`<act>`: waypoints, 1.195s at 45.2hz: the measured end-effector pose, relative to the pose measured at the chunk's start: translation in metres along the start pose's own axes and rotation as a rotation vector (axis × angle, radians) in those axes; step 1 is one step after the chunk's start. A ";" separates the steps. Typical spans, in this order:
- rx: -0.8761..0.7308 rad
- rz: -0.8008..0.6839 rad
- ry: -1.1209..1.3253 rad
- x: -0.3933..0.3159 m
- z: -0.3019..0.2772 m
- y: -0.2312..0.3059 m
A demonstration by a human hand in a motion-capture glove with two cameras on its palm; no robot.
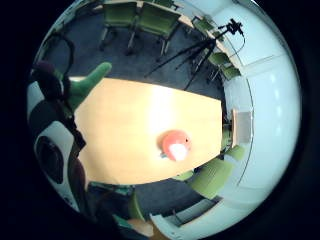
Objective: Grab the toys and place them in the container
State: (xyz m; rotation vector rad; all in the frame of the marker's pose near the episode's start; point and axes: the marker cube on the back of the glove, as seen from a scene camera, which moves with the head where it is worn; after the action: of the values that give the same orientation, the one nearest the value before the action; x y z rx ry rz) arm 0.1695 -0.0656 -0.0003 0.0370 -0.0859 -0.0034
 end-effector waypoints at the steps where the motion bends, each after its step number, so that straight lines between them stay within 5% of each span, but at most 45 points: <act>1: 0.006 -0.014 -0.003 -0.011 -0.007 -0.001; 18: 0.164 -0.261 -0.030 -0.244 -0.075 -0.008; 25: 0.150 -0.546 -0.057 -0.337 -0.068 0.005; 32: 0.105 -0.539 -0.060 -0.408 -0.043 0.007; 54: -0.186 -0.587 -0.053 -0.386 0.026 -0.016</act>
State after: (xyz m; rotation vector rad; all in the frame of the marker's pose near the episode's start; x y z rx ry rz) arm -0.2169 -0.0809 -0.0085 -0.1247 -0.1253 -0.5987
